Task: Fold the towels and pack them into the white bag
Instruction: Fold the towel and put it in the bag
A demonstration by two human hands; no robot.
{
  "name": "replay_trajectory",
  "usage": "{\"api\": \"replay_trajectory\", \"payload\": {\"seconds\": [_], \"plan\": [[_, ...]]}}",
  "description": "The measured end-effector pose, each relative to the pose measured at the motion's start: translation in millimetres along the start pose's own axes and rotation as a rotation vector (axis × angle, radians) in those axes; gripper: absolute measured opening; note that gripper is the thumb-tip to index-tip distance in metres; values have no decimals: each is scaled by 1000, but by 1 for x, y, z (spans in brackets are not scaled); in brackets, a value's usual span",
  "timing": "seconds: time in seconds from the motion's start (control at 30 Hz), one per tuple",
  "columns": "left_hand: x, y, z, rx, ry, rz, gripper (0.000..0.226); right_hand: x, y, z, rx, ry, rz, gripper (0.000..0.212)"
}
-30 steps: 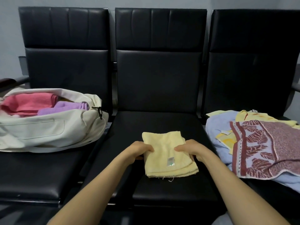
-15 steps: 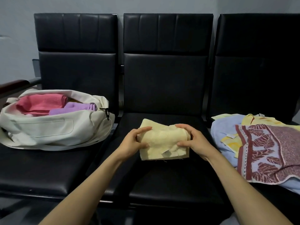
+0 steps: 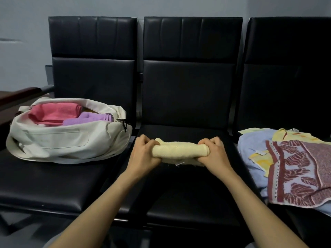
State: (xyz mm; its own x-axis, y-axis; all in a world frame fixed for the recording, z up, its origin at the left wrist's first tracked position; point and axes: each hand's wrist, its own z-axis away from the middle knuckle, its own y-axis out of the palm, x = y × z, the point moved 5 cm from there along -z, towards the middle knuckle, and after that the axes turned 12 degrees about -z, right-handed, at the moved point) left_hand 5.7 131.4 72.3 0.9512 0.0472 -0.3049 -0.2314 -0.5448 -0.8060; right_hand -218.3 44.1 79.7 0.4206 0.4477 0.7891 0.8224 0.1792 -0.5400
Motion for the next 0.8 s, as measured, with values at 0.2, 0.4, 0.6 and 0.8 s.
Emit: {"api": "replay_trajectory", "payload": {"seconds": [0.2,0.4,0.6,0.8], "plan": [[17,6,0,226,-279,486,38,-11,12,-1,122,104,-449,26],[22,36,14,397,-636,727,38,-42,31,-2,118,565,-503,53],[31,46,18,616,-748,954,29,-52,43,4,277,736,-662,55],[50,23,1,414,-723,879,48,-17,54,-21,142,693,-673,55]]}}
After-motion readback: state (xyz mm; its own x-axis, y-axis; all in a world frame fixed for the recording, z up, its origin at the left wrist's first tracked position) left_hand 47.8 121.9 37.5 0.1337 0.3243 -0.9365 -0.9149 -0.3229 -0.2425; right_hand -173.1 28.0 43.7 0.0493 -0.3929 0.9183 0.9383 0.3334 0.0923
